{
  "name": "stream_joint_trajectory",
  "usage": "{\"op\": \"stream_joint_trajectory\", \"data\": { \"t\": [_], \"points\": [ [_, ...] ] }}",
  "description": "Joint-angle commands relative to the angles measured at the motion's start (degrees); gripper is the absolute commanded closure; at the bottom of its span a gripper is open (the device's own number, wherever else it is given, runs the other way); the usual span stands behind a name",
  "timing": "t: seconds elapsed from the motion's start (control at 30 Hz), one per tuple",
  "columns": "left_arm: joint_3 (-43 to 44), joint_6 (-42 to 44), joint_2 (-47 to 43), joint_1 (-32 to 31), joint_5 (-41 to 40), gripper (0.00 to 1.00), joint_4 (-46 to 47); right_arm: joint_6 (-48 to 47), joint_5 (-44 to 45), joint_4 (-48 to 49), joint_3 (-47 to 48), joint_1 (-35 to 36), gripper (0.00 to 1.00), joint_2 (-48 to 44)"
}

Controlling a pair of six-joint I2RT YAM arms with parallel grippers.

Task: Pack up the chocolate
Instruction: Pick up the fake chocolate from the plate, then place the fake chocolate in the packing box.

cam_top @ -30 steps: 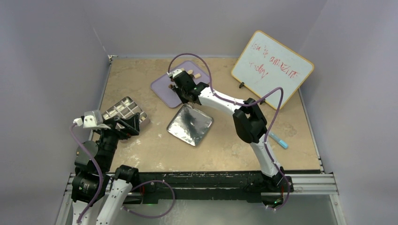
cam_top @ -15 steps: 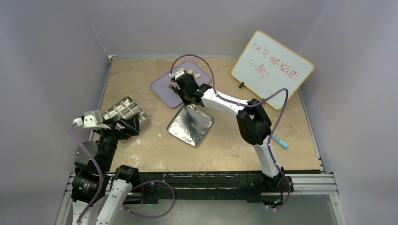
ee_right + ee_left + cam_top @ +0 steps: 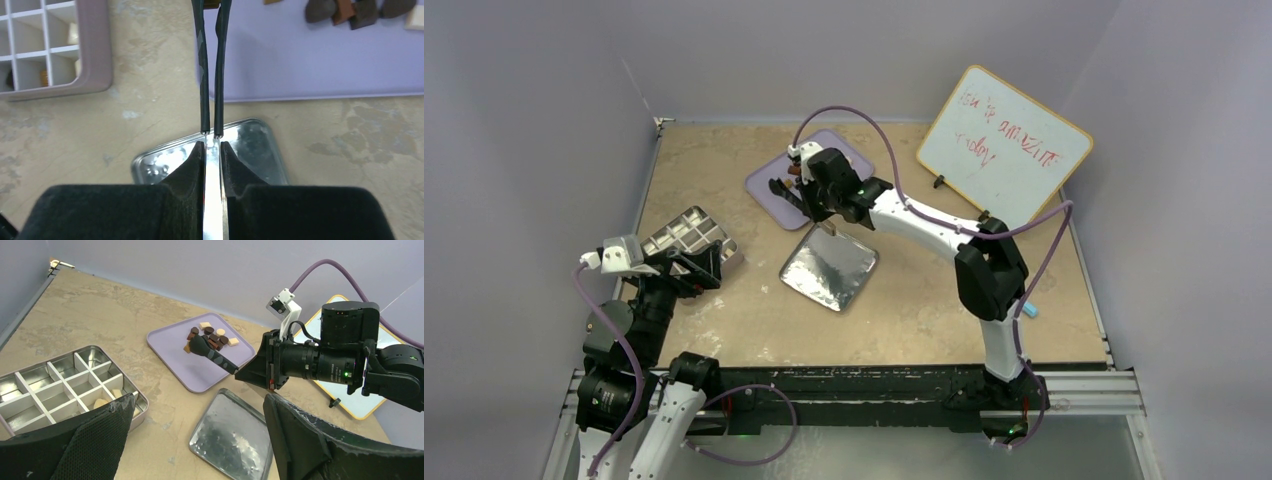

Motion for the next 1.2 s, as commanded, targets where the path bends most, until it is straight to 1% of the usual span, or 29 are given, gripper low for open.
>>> {"op": "stream_joint_trajectory", "data": {
  "t": [0.0,0.2,0.57,1.17],
  "points": [
    [0.0,-0.3,0.6,0.1,0.2,0.02,1.0,3.1,-6.0,4.2,-1.0,2.2,0.91,-2.1],
    [-0.1,-0.3,0.6,0.1,0.1,0.02,1.0,4.0,-8.6,5.8,0.1,6.2,0.91,-0.9],
    [0.0,-0.3,0.2,0.2,0.2,0.02,1.0,4.5,-11.4,4.5,5.7,12.2,0.9,3.0],
    [0.0,-0.2,0.1,0.2,0.4,0.02,1.0,4.9,-12.6,-0.5,16.6,15.5,0.86,10.7]
  ]
}}
